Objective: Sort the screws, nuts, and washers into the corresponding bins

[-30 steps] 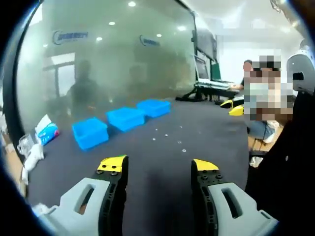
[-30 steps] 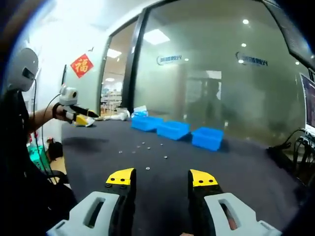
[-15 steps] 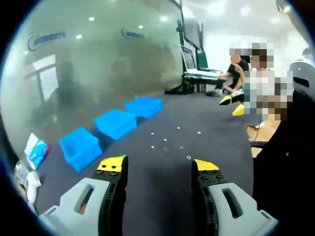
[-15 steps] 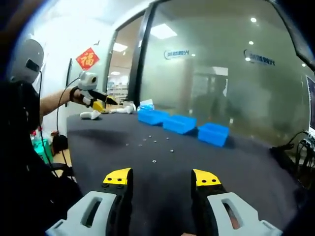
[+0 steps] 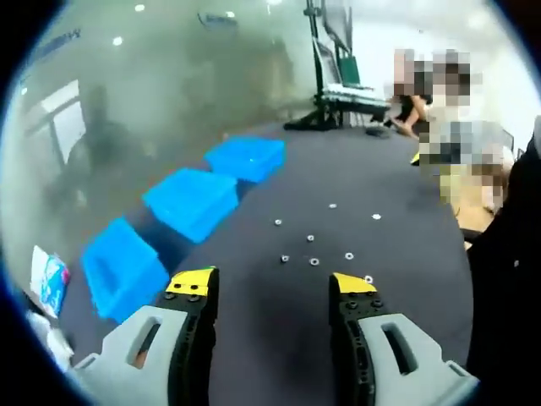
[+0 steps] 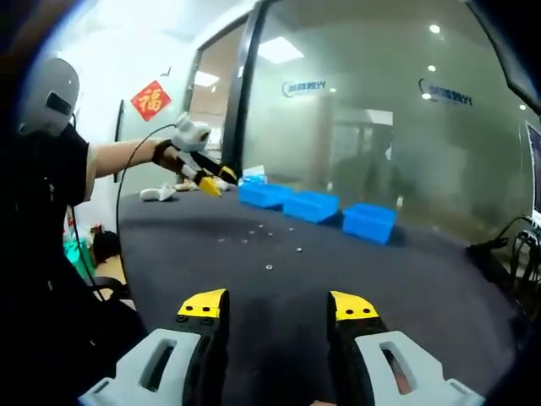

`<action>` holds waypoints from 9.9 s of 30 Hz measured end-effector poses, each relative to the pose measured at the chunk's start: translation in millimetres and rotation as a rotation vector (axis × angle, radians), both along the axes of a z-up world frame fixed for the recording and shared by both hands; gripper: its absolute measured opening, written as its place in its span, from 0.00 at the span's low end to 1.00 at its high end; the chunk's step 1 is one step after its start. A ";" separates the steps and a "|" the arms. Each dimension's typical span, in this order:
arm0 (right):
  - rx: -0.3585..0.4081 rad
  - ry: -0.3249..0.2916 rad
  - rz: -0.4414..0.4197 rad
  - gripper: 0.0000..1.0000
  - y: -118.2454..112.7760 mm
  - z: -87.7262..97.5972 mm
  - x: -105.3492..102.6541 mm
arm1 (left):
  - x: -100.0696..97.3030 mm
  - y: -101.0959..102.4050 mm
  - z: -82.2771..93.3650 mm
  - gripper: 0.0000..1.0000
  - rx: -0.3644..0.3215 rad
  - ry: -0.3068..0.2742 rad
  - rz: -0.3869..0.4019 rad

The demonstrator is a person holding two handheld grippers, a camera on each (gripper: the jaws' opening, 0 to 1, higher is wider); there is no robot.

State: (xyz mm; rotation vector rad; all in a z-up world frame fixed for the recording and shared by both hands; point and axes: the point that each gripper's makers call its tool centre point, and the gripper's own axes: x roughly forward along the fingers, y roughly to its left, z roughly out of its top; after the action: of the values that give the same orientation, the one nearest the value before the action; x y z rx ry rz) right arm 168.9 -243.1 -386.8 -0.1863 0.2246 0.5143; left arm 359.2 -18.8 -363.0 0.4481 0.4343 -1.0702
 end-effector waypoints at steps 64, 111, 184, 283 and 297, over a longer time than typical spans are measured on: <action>-0.082 0.026 0.052 0.41 21.0 -17.2 -12.3 | 13.8 -55.7 -73.2 0.16 0.078 0.210 -0.059; -0.045 -0.072 0.002 0.39 15.9 16.8 -3.6 | -1.5 12.1 18.4 0.06 -0.463 -0.126 0.360; -0.027 -0.063 0.003 0.35 13.3 16.8 -7.6 | 194.8 79.8 48.3 0.07 -0.369 -0.242 0.708; 0.004 -0.094 -0.073 0.37 -11.9 33.0 3.5 | -92.5 74.2 17.5 0.44 -0.353 -0.068 0.165; -0.011 -0.071 -0.064 0.38 -10.8 25.4 2.1 | -53.3 28.4 22.1 0.43 -0.237 0.007 0.054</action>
State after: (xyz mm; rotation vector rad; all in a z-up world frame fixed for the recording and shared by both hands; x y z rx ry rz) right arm 171.0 -253.9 -361.4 -0.2066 0.1638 0.4423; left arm 305.9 9.6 -340.9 0.2215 0.3186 -1.0563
